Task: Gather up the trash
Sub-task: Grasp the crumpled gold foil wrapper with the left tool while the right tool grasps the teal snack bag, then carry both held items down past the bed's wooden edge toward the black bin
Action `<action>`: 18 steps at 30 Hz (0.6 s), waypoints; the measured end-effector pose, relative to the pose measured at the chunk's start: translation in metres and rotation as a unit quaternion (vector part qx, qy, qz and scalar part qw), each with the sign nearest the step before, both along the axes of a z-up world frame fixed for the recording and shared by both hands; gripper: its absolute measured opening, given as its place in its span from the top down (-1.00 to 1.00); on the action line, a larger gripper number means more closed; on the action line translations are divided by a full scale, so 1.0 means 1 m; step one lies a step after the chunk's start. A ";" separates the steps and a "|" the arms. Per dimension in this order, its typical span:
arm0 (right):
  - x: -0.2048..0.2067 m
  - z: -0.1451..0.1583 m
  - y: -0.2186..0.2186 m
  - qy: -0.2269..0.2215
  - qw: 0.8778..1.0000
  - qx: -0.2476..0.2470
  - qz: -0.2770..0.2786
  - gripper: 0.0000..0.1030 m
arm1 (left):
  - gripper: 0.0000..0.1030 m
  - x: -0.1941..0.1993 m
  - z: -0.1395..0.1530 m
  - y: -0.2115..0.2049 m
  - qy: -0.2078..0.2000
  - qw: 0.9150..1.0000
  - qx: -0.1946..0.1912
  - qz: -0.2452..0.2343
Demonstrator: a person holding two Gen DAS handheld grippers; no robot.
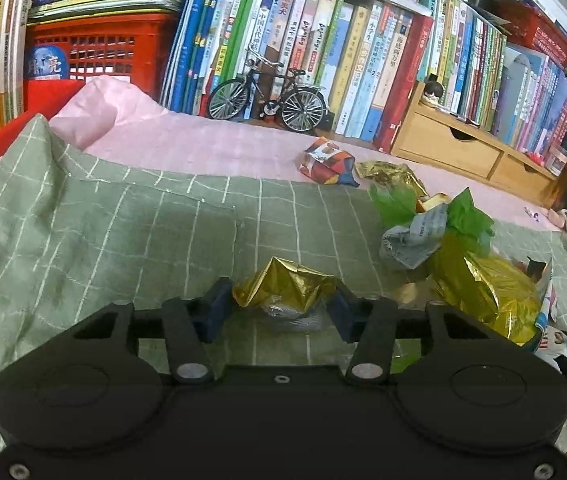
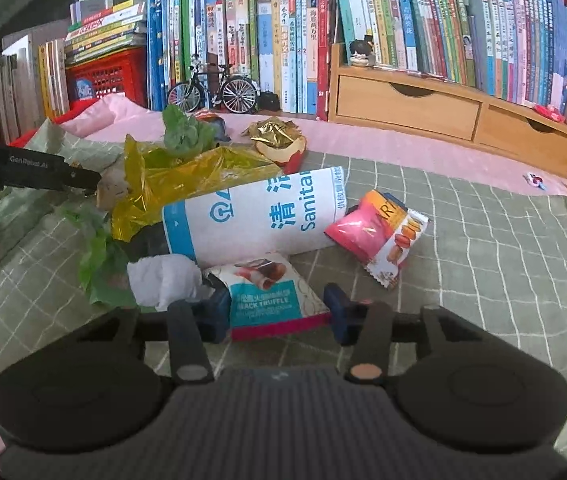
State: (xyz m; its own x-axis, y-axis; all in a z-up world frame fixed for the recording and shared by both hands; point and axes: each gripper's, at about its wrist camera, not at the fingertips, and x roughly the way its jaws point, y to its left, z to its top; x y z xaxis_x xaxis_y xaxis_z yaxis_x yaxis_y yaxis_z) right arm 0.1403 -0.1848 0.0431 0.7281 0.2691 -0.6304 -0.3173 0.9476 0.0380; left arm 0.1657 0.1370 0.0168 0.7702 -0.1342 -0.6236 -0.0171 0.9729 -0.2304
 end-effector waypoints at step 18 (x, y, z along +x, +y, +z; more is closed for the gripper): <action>-0.042 0.014 -0.016 -0.011 0.996 0.068 -0.053 -0.01 | 0.03 -0.085 0.029 -0.006 -0.039 0.999 0.009 0.004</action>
